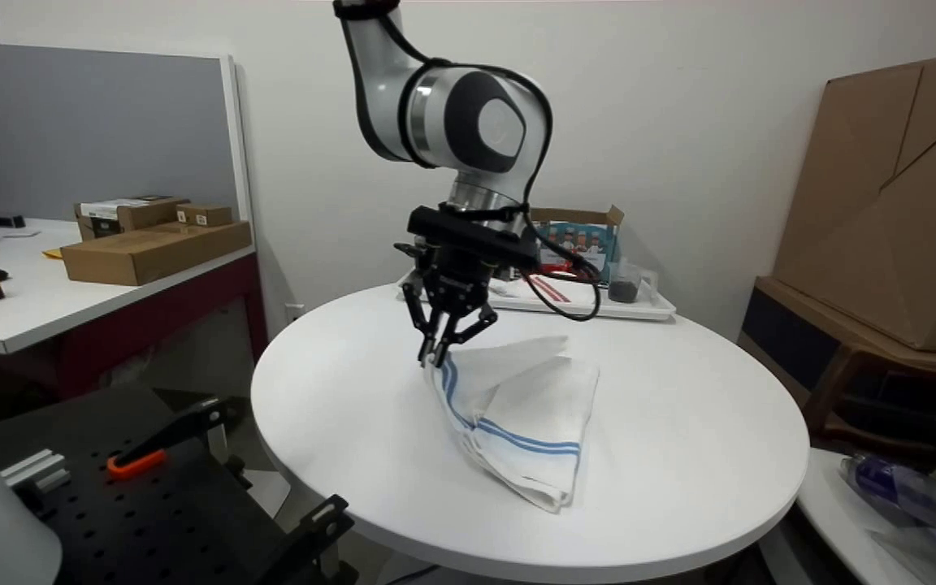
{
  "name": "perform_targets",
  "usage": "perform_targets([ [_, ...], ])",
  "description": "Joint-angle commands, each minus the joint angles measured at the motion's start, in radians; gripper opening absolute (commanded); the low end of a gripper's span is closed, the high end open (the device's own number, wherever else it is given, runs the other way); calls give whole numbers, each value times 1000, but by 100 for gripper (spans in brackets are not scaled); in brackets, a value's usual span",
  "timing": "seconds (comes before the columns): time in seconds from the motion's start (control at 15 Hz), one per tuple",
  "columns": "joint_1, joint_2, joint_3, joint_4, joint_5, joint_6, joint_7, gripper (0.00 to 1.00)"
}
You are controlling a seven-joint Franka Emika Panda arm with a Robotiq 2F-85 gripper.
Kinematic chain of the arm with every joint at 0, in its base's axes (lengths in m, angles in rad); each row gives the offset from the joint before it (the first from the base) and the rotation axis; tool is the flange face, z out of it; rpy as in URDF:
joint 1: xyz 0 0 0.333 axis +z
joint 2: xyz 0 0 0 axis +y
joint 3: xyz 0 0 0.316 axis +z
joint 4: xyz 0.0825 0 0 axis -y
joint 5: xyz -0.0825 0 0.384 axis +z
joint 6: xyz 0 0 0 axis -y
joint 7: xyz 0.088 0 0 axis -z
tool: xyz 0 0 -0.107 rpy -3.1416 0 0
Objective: Unfold the tea towel
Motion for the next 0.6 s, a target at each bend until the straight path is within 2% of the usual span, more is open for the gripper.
perform_targets([
  [0.0, 63, -69, 18, -89, -19, -30, -70, 7],
  [0.4, 163, -88, 10, -175, -180, -23, -83, 7],
  [0.47, 174, -87, 9, -182, -206, -30, -74, 33],
  [0.53, 179, -86, 9, -188, -219, -31, -73, 34],
])
